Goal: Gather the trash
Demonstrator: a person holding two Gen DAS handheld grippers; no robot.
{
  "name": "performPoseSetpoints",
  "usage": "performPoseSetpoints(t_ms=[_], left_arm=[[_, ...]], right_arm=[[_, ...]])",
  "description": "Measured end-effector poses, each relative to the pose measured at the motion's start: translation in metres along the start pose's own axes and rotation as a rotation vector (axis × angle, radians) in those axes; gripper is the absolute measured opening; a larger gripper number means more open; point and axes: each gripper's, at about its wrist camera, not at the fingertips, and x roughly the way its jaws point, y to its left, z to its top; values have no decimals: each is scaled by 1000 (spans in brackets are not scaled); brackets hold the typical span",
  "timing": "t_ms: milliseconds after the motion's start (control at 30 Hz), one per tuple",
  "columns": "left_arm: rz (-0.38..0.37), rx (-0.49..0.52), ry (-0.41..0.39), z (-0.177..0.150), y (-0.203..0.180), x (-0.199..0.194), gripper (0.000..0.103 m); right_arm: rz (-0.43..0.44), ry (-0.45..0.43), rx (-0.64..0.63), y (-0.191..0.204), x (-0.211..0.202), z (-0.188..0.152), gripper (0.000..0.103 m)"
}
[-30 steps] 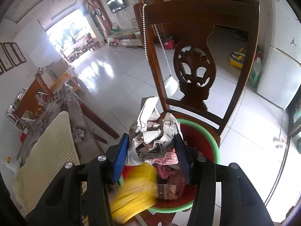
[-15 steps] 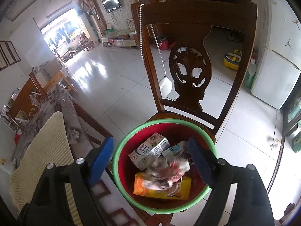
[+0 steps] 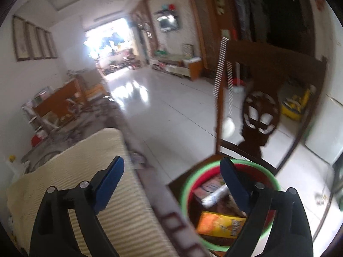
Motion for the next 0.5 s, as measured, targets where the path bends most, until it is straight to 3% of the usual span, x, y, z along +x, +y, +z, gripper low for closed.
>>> performPoseSetpoints(t_ms=[67, 200, 300, 400, 500], left_arm=[[30, 25, -30, 2, 12, -7, 98], [165, 30, -121, -8, 42, -20, 98], [180, -66, -134, -4, 60, -23, 98], [194, -115, -173, -1, 67, -31, 98], [252, -113, -178, 2, 70, -32, 98]], right_arm=[[30, -73, -35, 23, -11, -1, 96], [22, -251, -88, 52, -34, -11, 96], [95, -210, -57, 59, -30, -14, 96], [84, -170, 11, 55, -20, -16, 96], [73, -167, 40, 54, -20, -16, 96]])
